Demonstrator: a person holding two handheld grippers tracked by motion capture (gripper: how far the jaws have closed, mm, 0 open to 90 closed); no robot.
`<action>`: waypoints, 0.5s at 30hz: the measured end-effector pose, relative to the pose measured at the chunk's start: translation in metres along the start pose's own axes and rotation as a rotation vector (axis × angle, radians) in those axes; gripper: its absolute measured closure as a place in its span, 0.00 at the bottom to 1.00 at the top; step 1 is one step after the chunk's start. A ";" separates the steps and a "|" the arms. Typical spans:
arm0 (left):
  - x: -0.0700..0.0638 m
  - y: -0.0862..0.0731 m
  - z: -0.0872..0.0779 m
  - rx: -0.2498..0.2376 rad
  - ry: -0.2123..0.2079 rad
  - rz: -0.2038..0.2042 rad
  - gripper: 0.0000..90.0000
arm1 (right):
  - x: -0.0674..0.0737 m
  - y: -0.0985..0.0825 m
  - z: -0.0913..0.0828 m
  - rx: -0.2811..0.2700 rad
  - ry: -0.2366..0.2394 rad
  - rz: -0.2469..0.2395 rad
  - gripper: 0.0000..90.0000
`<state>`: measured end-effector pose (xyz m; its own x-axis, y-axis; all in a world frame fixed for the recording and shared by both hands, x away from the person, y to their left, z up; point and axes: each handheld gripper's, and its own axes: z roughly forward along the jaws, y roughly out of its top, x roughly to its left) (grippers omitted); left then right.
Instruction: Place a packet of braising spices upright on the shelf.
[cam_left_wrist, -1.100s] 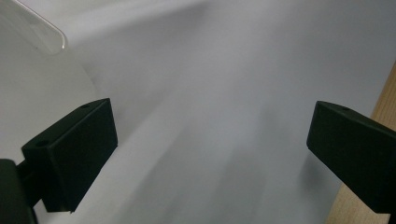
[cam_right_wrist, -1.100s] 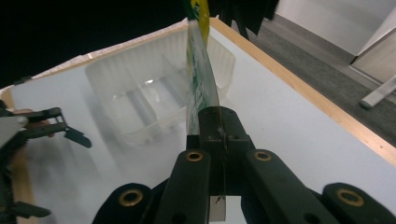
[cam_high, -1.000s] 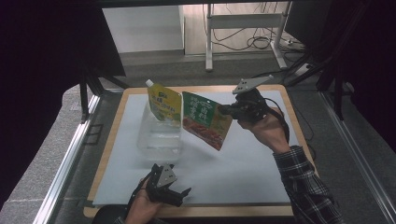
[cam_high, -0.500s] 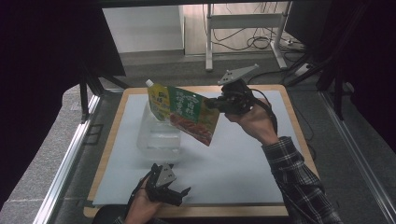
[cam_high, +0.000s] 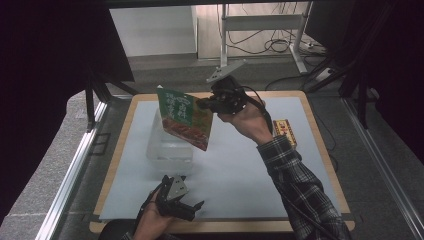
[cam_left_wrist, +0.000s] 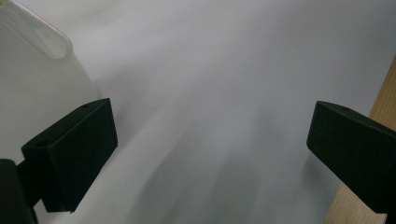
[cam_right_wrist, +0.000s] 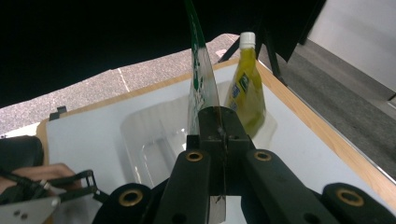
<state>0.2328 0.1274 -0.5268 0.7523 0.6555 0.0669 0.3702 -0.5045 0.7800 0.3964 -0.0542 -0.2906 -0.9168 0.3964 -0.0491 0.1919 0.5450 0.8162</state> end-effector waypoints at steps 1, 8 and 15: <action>0.000 0.000 0.000 0.000 0.000 0.000 0.02 | 0.000 0.002 0.005 0.001 0.001 -0.005 0.99; 0.000 0.000 -0.001 -0.004 -0.002 0.001 0.02 | -0.001 0.010 0.029 0.012 0.020 -0.004 0.99; 0.001 0.000 -0.001 -0.005 -0.003 -0.002 0.02 | -0.002 0.013 0.044 0.013 0.030 -0.005 0.99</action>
<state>0.2327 0.1284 -0.5264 0.7533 0.6546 0.0639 0.3686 -0.5007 0.7833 0.4159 -0.0157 -0.3055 -0.9278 0.3715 -0.0354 0.1921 0.5567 0.8082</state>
